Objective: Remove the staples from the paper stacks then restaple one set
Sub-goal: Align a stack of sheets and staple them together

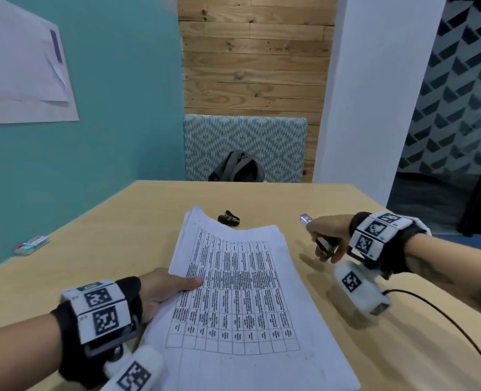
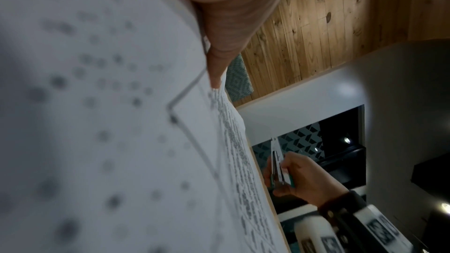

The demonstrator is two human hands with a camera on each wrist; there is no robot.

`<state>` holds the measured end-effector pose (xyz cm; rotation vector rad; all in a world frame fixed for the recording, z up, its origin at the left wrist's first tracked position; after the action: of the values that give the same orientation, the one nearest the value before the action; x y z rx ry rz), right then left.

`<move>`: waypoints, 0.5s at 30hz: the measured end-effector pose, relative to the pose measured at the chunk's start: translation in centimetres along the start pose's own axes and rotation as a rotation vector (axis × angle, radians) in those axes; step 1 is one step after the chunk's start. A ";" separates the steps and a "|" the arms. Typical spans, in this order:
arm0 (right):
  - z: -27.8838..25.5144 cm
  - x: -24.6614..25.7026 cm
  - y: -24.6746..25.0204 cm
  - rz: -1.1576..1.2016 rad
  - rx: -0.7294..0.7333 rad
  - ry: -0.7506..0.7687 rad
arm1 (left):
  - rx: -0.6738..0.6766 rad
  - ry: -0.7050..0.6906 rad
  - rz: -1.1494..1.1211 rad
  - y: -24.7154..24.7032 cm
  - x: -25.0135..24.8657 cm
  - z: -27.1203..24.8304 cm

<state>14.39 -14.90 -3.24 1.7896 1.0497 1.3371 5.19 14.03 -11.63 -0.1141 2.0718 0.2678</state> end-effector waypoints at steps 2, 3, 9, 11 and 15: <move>-1.6 -1.8 -1.3 0.060 0.036 -0.039 | 0.024 -0.017 0.025 -2.1 -0.6 0.4; -2.4 -2.4 -1.8 0.041 0.029 -0.023 | 0.041 -0.027 0.043 -3.2 -1.0 0.4; -5.3 -3.8 0.1 -0.057 -0.196 0.123 | 0.067 -0.066 0.101 -8.8 -2.2 0.3; -6.4 -3.0 1.5 -0.232 -0.352 0.182 | 0.073 -0.074 0.118 -9.5 -2.2 0.8; -7.8 -1.2 1.9 -0.360 -0.444 0.304 | 0.062 -0.097 0.149 -9.6 -2.1 1.8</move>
<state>7.07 -16.53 -0.06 1.0413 1.0664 1.4943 9.61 5.03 -11.98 0.0900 1.9929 0.2939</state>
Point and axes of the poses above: each hand's wrist, its own z-axis towards the middle knuckle, its own y-axis out of the back of the hand, x = y × z, the point moved 7 cm from there along z, towards the middle knuckle, and after that the axes turned 10 degrees about -x, right-handed, at the moved point
